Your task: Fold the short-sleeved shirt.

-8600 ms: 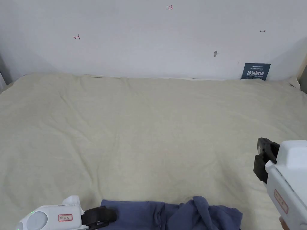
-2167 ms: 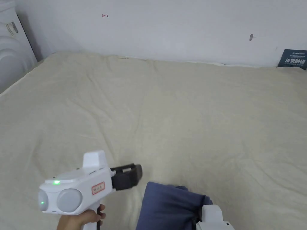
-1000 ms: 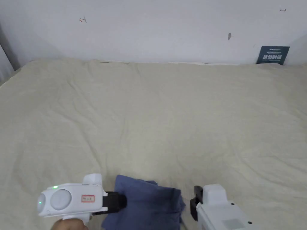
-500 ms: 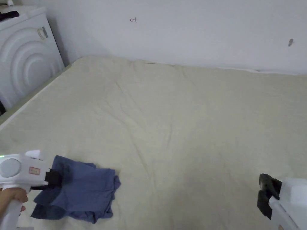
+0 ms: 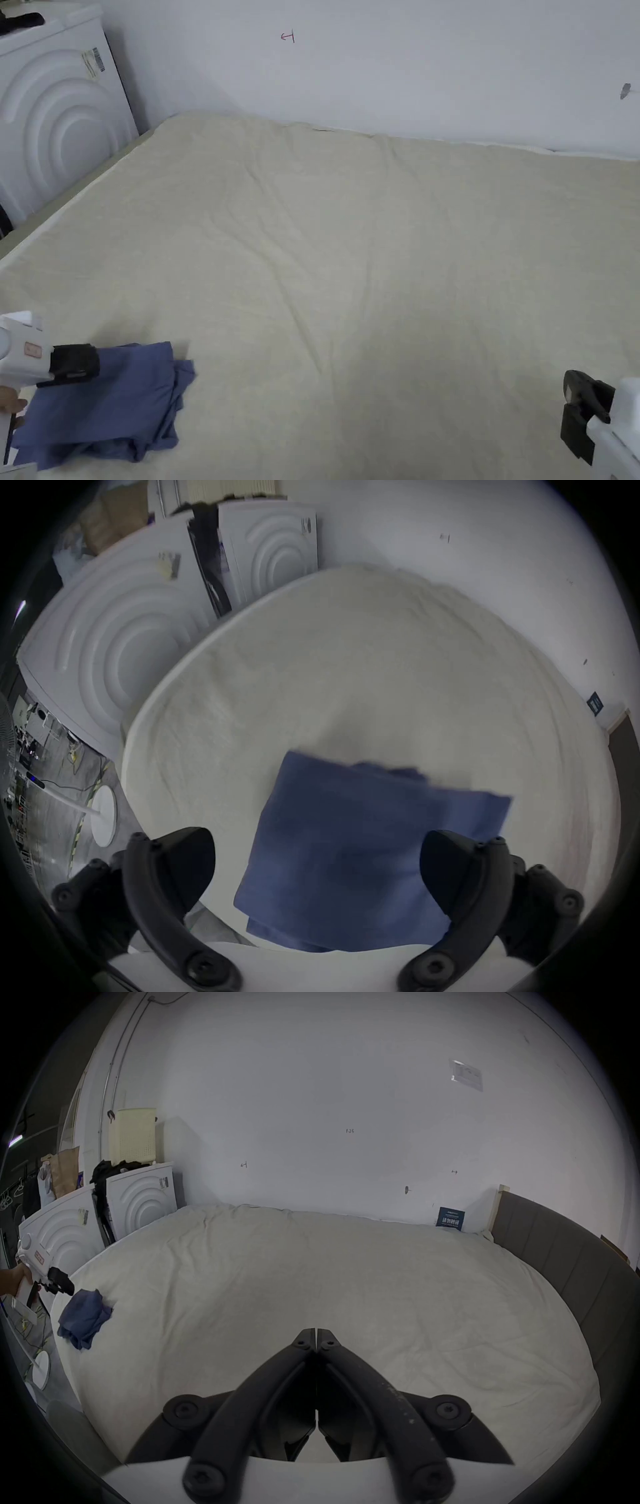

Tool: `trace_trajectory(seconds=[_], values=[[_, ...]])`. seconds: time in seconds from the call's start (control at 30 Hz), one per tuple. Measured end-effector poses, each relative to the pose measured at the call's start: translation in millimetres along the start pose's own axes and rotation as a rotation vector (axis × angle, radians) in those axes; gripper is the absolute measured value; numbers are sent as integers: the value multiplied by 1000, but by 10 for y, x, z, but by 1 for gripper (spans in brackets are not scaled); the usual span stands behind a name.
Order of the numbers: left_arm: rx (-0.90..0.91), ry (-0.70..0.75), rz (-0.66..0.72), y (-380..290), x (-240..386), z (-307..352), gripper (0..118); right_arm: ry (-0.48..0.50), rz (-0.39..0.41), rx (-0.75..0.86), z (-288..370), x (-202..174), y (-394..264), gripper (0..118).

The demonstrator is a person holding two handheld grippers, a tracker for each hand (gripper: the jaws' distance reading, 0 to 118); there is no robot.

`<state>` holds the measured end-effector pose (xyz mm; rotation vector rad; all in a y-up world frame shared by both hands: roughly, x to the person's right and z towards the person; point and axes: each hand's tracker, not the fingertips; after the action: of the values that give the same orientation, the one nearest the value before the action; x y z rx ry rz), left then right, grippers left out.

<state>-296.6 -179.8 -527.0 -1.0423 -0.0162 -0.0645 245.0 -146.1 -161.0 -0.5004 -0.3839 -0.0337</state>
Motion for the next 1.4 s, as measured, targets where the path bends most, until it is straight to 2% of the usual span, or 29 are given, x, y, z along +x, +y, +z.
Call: trace_trajectory(seconds=[0.13, 0.33, 0.5, 0.63, 0.8, 1.0, 1.07, 1.13, 1.23, 1.27, 1.4], values=[[113, -39, 6, 55, 255, 428, 108, -9, -25, 43, 171, 118, 105, 2], [384, -151, 14, 18, 840, 1503, 108, -32, -35, 166, 567, 332, 408, 2], [633, -206, -72, -157, 1415, 2394, 109, -59, -24, 284, 969, 519, 693, 2], [785, -307, -43, -366, 1826, 2904, 109, -93, -15, 358, 1252, 652, 861, 2], [947, -363, -46, -732, 2315, 3247, 110, -126, -2, 418, 1524, 799, 958, 2], [1059, -373, -71, -1140, 2768, 3206, 107, -175, 0, 469, 1703, 930, 924, 2], [1063, -383, -83, -1244, 2858, 3155, 97, -187, 3, 474, 1739, 960, 899, 2], [1069, -403, -116, -1353, 2949, 3109, 77, -197, 0, 482, 1772, 994, 873, 2], [1068, -402, -157, -1474, 3044, 3037, 14, -205, -3, 486, 1794, 1023, 844, 2], [1065, -398, -177, -1496, 3069, 3012, 0, -206, -2, 486, 1798, 1032, 838, 2], [1030, -427, -231, -1554, 3124, 2980, 0, -211, 2, 482, 1797, 1041, 823, 2]])
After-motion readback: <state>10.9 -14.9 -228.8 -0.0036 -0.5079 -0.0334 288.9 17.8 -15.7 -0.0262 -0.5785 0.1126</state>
